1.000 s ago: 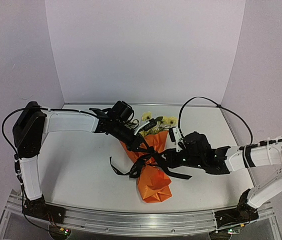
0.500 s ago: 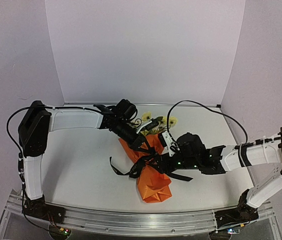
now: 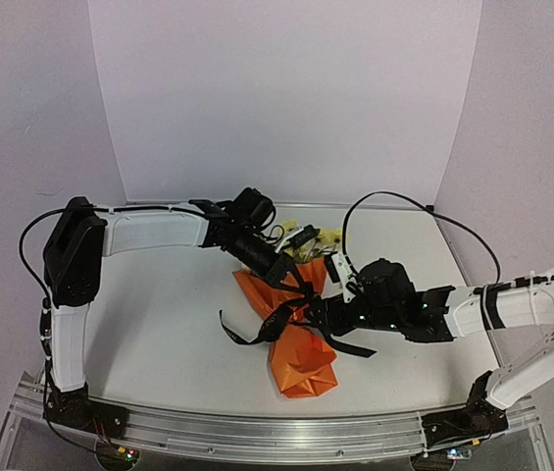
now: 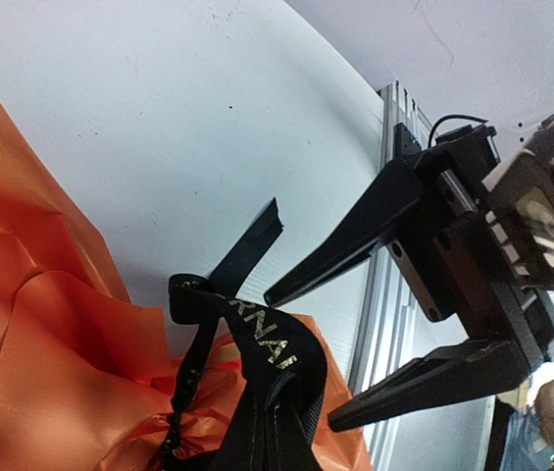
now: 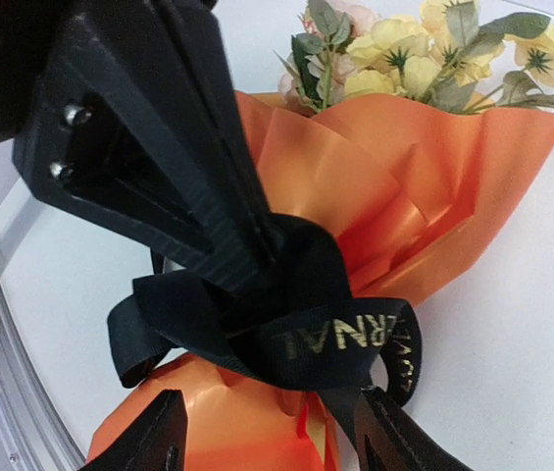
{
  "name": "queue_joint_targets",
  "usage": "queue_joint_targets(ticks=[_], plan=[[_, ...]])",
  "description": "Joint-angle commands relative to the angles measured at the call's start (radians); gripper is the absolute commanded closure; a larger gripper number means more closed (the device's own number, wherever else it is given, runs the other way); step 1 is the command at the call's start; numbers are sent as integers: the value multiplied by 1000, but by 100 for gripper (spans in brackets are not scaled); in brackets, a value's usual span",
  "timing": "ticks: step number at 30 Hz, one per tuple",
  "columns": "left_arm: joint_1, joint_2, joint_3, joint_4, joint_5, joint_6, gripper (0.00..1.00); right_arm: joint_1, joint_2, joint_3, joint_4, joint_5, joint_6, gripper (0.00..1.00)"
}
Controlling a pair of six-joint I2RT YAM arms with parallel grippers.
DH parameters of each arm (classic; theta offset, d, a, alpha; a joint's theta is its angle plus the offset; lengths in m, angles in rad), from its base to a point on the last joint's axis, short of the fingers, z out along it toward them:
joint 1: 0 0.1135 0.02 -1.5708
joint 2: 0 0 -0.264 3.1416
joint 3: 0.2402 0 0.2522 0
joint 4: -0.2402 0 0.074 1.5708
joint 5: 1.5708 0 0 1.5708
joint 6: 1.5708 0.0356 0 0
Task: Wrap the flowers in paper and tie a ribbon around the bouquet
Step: Cross the half-tied ribbon over the folded bouquet.
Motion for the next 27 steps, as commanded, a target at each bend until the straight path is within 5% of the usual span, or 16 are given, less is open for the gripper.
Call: queue_joint_targets(ticks=[1, 27], plan=[[-22, 21, 70, 74, 55, -125, 100, -25, -42, -19, 4, -8, 22, 39], [21, 71, 37, 241, 1, -437, 100, -121, -43, 13, -42, -288, 124, 46]])
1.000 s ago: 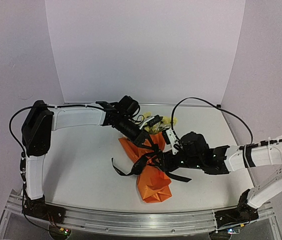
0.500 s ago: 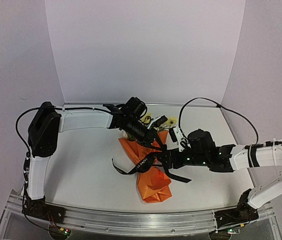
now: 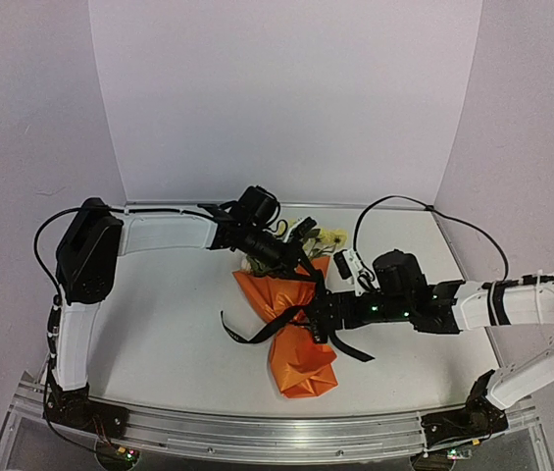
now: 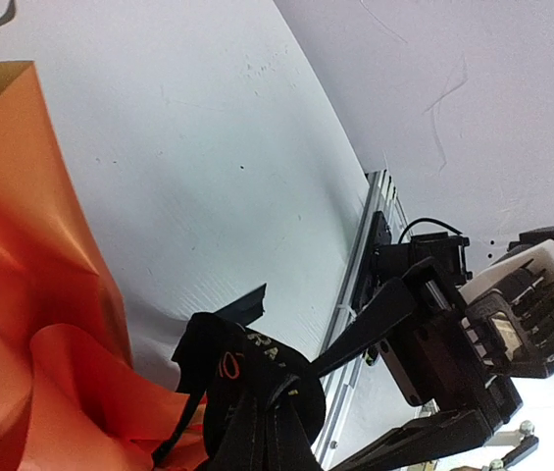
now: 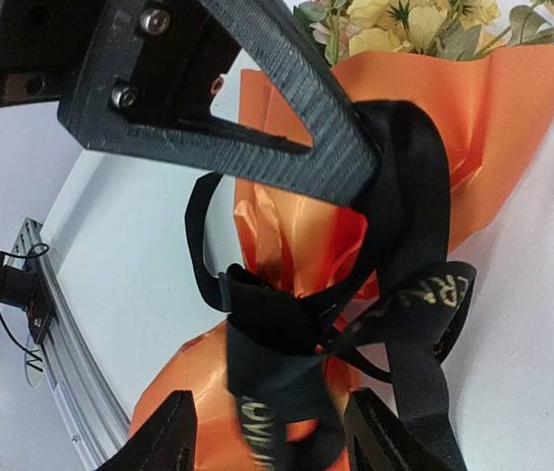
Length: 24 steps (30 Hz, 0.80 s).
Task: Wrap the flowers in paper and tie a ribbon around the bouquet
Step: Cross the half-tied ribbon over the folded bouquet.
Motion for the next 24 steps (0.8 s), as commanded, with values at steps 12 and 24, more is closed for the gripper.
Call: queue_joint_targets(ticks=[12, 24], plan=[[18, -72, -108, 68, -51, -3, 100, -41, -43, -1, -167, -71, -84, 49], [33, -100, -138, 76, -57, 12, 100, -36, 23, -32, -155, -75, -390, 58]])
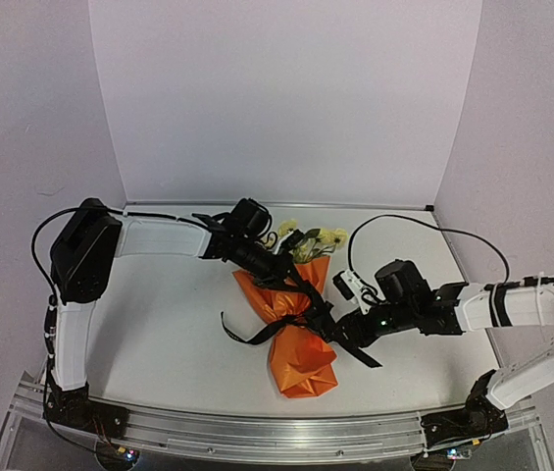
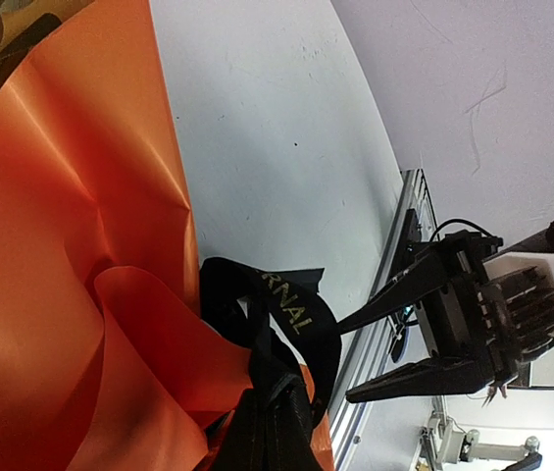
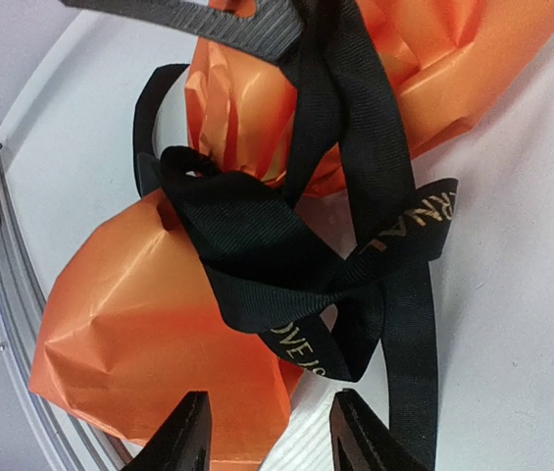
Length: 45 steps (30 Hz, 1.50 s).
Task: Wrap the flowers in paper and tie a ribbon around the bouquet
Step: Cross the half-tied ribbon over the folded bouquet.
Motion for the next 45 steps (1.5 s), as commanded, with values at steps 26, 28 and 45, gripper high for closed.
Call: queue_joint_targets(ticks=[26, 28, 45], plan=[[40, -148, -94, 76, 3, 16, 100, -50, 111, 72, 78, 2, 670, 59], [42, -148, -96, 75, 3, 16, 100, -52, 114, 59, 90, 14, 714, 59], [44, -159, -101, 78, 3, 13, 100, -68, 210, 25, 189, 5, 878, 61]])
